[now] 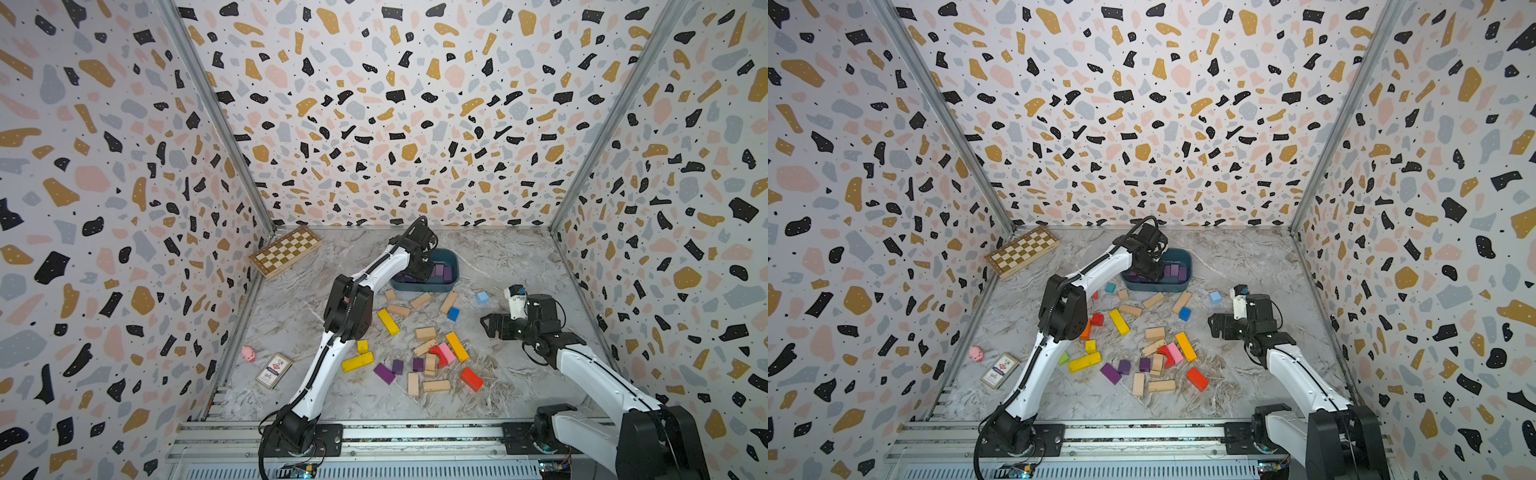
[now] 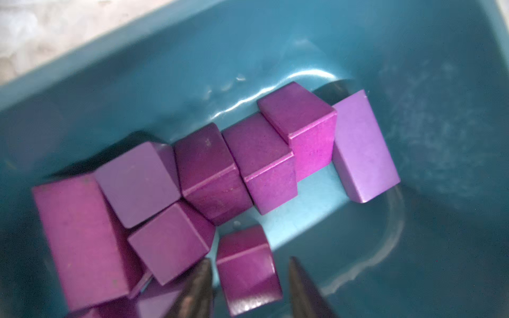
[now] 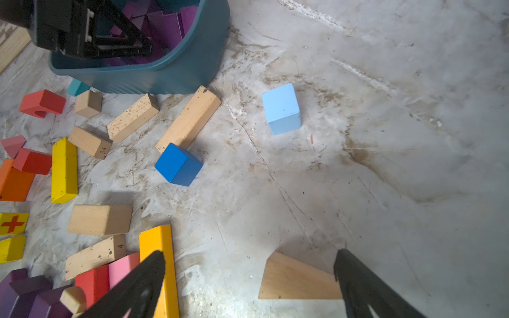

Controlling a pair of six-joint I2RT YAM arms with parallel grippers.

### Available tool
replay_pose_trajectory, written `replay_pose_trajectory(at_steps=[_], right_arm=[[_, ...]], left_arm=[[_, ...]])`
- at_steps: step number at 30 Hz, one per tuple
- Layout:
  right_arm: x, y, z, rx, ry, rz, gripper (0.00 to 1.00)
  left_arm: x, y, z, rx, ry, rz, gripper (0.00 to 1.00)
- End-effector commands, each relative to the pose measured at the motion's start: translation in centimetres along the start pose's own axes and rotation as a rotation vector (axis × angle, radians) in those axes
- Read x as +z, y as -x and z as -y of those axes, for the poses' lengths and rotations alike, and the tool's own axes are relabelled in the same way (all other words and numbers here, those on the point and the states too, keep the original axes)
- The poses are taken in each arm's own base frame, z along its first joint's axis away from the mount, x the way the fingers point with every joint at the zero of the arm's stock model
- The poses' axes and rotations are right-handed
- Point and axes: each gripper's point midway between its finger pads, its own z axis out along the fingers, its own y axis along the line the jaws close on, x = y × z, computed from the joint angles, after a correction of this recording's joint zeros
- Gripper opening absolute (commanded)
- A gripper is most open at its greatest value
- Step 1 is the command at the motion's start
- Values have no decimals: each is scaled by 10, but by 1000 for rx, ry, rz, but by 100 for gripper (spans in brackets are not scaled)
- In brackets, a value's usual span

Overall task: Pick purple bricks into the storage bin
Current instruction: Place the building block in the storage box.

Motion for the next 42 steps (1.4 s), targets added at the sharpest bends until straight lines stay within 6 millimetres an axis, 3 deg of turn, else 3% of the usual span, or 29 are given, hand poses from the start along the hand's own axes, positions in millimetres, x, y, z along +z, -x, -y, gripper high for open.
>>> replay_pose_trajectory(at_steps=[1, 7, 12, 13, 19, 24, 27, 33, 40, 42], right_arm=[[-5, 6, -1, -8, 0, 30, 98], [-8, 8, -2, -9, -1, 39, 99], [-10, 11, -4, -11, 6, 49, 100], [-10, 13, -4, -11, 7, 52, 100], [-12, 22, -8, -27, 11, 59, 100], [-17, 30, -19, -79, 5, 47, 100], [-20, 30, -42, -142, 35, 33, 100], [-17, 17, -115, -364, 127, -33, 100], [-15, -41, -202, -687, 253, -88, 100], [-14, -55, -223, -742, 297, -91, 100]], left_arm=[[-17, 12, -4, -3, 11, 48, 62], [-43, 27, -1, 6, 12, 112, 82], [-88, 51, 5, 27, 4, 217, 90], [-99, 56, 7, 34, 3, 241, 99], [-162, 71, 13, 68, 11, 343, 99], [-212, 58, 11, 75, 43, 397, 99], [-240, 32, 7, 54, 69, 419, 99], [-267, -63, -7, -49, 105, 440, 99], [-271, -186, -32, -200, 186, 428, 99], [-269, -212, -38, -232, 204, 436, 99]])
